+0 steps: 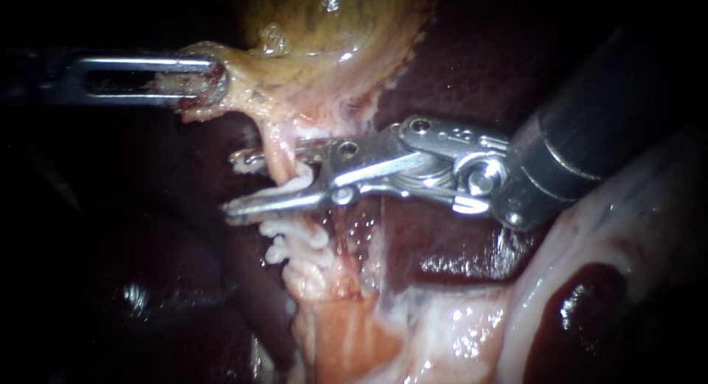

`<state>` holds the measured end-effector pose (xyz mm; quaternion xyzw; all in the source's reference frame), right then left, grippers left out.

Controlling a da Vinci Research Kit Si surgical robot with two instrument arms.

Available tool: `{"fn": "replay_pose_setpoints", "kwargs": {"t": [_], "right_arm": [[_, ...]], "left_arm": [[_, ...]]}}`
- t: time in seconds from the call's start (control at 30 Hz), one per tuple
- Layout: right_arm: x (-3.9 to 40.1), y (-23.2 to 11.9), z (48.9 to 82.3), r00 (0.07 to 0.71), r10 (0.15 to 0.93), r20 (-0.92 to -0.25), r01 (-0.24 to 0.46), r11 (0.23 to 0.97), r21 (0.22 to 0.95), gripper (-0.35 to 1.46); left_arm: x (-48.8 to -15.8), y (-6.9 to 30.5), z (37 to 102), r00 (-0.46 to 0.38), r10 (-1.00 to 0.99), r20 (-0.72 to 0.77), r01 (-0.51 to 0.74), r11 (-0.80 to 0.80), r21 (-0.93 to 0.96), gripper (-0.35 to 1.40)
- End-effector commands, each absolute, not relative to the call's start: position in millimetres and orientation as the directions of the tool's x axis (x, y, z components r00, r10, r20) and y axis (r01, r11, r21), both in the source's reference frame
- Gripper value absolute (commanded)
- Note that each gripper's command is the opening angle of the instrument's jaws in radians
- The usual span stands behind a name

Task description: Clipping third clip left tube

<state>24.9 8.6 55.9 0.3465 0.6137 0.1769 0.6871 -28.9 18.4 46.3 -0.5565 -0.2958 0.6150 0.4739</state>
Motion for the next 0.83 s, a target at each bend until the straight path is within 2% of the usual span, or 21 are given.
{"fn": "replay_pose_setpoints", "kwargs": {"t": [0.03, 0.2, 0.23, 0.37, 0.83], "right_arm": [[24.9, 8.5, 55.8, 0.187, 0.676, -0.713, 0.182, 0.689, 0.701, 0.06], [24.6, 8.4, 55.7, 0.191, 0.696, -0.692, 0.179, 0.669, 0.722, -0.32], [24.5, 8.4, 55.7, 0.192, 0.7, -0.688, 0.178, 0.665, 0.726, -0.35], [24.3, 8.6, 55.6, 0.195, 0.716, -0.67, 0.174, 0.647, 0.742, -0.35], [24.3, 8.7, 55.6, 0.193, 0.717, -0.67, 0.18, 0.645, 0.742, -0.35]], "left_arm": [[-28.8, 18.4, 46.3, 0.068, 0.912, -0.404, -0.254, -0.376, -0.891, -0.35], [-28.8, 18.4, 46.3, 0.068, 0.912, -0.404, -0.254, -0.376, -0.891, -0.35], [-28.8, 18.4, 46.3, 0.068, 0.912, -0.404, -0.254, -0.376, -0.891, -0.35], [-28.8, 18.4, 46.3, 0.068, 0.912, -0.404, -0.253, -0.376, -0.891, -0.35], [-28.8, 18.4, 46.3, 0.068, 0.912, -0.404, -0.253, -0.376, -0.891, -0.35]]}}
